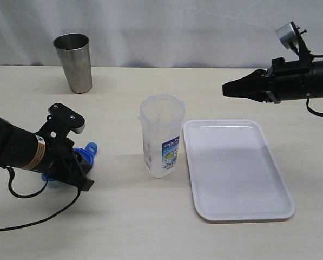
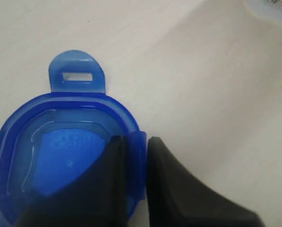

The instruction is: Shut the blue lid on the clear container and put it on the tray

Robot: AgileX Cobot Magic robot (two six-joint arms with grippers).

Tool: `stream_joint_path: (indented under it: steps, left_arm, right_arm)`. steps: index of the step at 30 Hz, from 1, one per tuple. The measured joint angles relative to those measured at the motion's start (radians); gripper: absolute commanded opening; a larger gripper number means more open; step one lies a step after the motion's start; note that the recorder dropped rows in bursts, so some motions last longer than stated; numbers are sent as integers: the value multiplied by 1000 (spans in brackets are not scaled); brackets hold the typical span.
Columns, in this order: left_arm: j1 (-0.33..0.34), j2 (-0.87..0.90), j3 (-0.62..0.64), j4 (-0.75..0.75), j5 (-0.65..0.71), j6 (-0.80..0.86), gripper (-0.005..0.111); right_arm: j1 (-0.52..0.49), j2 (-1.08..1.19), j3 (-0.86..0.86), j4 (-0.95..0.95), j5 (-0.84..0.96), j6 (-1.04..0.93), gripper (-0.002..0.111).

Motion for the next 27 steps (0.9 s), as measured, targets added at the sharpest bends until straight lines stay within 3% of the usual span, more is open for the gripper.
stream_joint_path:
  steps: [9,14,27]
  left_arm:
    - [0,11,-2,-13,-16,29,40]
    - [0,-7,-2,-9,-88,72,42]
    - [0,-27,24,35,-84,84,42]
  right_arm:
    - [0,0,0,-8,0,0,22]
    - [0,0,0,-8,0,0,22]
    - [0,0,0,-12,0,0,22]
